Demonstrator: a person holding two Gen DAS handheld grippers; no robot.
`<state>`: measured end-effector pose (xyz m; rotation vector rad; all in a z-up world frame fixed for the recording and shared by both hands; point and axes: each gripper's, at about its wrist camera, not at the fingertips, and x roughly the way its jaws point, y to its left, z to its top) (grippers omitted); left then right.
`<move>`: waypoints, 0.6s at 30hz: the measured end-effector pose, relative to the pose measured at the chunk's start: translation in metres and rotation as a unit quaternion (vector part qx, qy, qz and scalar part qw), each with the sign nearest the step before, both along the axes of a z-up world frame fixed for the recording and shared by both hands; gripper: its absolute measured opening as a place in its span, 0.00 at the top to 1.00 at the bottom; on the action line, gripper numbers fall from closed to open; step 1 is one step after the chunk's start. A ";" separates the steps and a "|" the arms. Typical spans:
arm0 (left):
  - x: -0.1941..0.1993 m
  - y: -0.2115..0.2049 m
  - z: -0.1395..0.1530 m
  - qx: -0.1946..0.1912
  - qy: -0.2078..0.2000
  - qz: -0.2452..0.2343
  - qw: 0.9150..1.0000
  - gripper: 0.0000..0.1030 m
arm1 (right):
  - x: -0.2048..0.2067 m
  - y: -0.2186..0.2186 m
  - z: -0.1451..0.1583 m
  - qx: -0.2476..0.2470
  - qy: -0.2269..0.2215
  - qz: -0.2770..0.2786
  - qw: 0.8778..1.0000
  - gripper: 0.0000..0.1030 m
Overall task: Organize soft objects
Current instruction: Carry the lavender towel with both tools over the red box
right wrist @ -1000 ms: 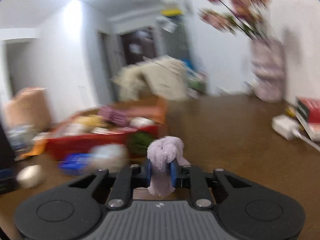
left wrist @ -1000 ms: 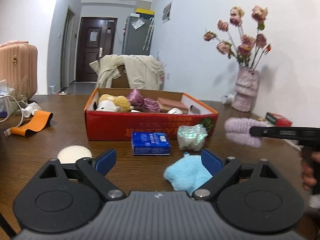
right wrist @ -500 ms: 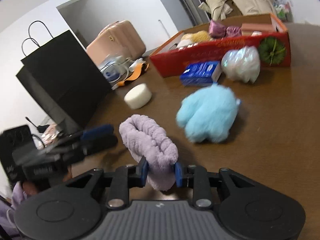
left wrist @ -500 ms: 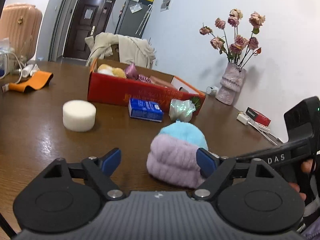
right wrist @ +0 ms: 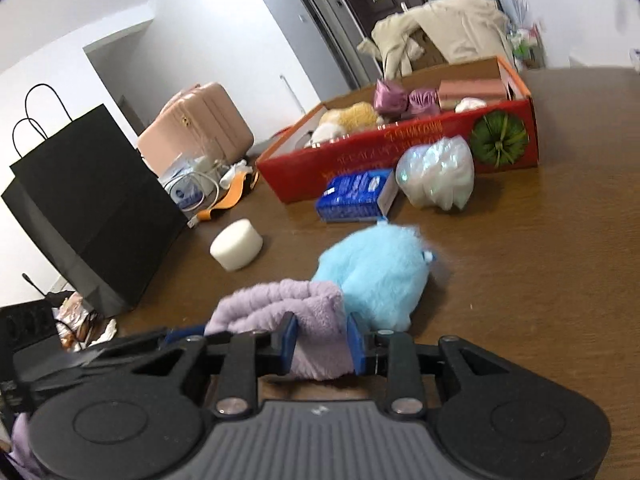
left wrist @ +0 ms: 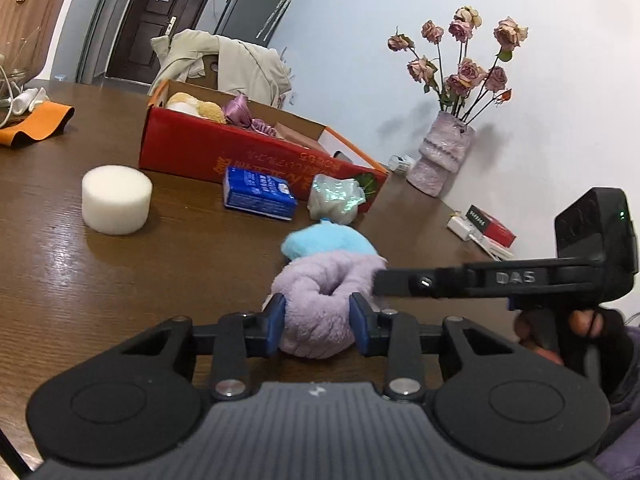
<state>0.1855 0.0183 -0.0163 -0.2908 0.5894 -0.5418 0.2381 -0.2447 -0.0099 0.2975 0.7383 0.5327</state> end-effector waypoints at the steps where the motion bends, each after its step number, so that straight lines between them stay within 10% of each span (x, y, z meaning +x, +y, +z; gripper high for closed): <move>1: -0.001 0.000 0.001 0.000 -0.001 0.001 1.000 0.67 | -0.001 0.001 0.001 0.001 -0.015 0.001 1.000 0.73; 9: -0.021 -0.009 0.002 0.090 -0.037 -0.011 0.995 0.65 | -0.004 0.005 0.010 0.009 -0.010 -0.015 1.000 0.69; 11: -0.026 -0.009 0.000 0.093 -0.030 -0.025 0.995 0.59 | -0.010 0.016 0.004 -0.020 -0.004 0.009 1.000 0.83; 18: -0.031 0.032 0.018 -0.044 -0.018 -0.010 0.999 0.40 | -0.062 0.035 -0.007 -0.076 -0.038 0.054 0.995 0.87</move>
